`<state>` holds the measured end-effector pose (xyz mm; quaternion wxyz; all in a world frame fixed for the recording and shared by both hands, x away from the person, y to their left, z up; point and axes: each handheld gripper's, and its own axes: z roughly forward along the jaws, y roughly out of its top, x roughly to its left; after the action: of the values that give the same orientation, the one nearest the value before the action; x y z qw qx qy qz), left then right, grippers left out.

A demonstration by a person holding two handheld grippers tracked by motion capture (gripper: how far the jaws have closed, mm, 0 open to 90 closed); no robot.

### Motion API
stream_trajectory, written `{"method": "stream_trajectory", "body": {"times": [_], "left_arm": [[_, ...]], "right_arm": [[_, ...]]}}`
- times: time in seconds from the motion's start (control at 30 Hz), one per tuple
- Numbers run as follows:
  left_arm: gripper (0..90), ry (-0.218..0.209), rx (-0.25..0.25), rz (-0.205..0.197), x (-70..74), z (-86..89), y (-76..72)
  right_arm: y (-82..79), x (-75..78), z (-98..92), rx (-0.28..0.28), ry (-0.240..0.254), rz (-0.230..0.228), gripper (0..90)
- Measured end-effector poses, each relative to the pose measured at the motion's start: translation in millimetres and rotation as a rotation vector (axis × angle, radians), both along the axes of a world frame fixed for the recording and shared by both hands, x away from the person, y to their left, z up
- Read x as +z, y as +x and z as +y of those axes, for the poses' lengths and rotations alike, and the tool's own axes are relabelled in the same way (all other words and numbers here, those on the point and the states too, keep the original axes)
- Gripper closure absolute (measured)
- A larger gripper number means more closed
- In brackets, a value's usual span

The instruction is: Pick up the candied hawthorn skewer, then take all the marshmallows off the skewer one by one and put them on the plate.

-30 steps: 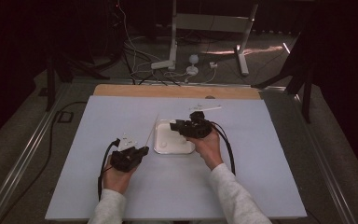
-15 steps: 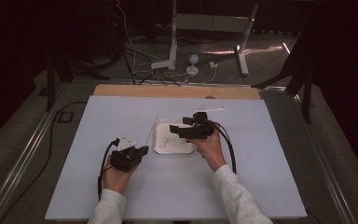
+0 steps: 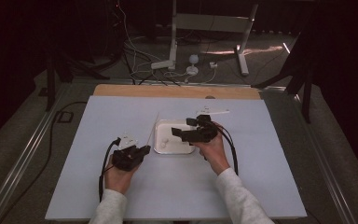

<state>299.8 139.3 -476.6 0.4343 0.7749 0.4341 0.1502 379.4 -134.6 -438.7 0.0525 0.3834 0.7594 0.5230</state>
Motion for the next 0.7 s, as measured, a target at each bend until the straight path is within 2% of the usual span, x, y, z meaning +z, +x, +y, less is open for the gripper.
{"method": "stream_trajectory", "body": {"times": [0.7], "left_arm": [[89.4,-0.023,0.004,0.018,-1.1,-7.6,1.2]], "right_arm": [[-12.4,-9.8,-19.7,-0.016,-0.002,-0.003,14.8]]}}
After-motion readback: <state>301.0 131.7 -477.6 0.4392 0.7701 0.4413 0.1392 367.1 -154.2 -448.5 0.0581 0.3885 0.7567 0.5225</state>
